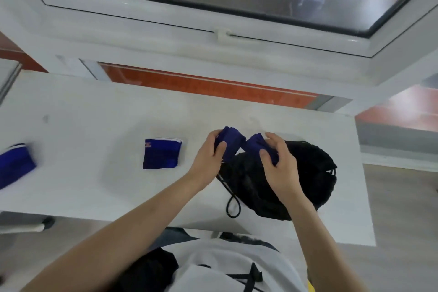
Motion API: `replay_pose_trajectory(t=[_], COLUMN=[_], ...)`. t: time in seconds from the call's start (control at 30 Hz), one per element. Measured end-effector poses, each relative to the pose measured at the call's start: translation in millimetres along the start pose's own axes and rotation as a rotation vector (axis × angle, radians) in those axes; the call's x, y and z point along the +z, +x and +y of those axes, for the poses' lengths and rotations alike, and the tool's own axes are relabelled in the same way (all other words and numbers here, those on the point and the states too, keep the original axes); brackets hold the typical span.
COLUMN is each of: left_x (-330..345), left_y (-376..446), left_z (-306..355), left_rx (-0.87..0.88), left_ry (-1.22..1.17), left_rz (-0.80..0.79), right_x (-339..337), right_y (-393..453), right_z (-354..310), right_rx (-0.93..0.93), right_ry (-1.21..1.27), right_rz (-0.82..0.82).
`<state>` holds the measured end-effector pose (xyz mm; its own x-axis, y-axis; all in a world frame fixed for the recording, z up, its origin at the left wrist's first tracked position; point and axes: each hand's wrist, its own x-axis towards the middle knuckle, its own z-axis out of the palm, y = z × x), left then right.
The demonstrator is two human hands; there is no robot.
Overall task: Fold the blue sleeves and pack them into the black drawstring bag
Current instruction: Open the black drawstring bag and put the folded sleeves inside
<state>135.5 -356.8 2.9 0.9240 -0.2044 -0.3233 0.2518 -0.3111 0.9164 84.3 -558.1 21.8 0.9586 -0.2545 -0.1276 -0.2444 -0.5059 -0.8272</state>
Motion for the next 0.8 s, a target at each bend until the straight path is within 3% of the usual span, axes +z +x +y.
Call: replay_pose_trajectory(t=[0.3,0.47,0.7,0.8], left_x=[118,159,206,210], left_y=[14,32,42,43], left_z=[38,18,-8,-19], left_rx=[0.03,-0.017,-0.196,-0.181], left_ry=[0.158,0.45,0.456,0.53], left_rz=[-0.165,-0.226,-0.253,-0.285], right_x=[-108,-110,-107,-106], right_y=[-3,3,18,19], right_z=[82,113,142,154], right_rx=[0.122,0.184,0.211,0.183], right_ry=[-0.057,-0.216,-0.27,-0.319], right_rz=[0.016,-0.126,-0.249,-0.323])
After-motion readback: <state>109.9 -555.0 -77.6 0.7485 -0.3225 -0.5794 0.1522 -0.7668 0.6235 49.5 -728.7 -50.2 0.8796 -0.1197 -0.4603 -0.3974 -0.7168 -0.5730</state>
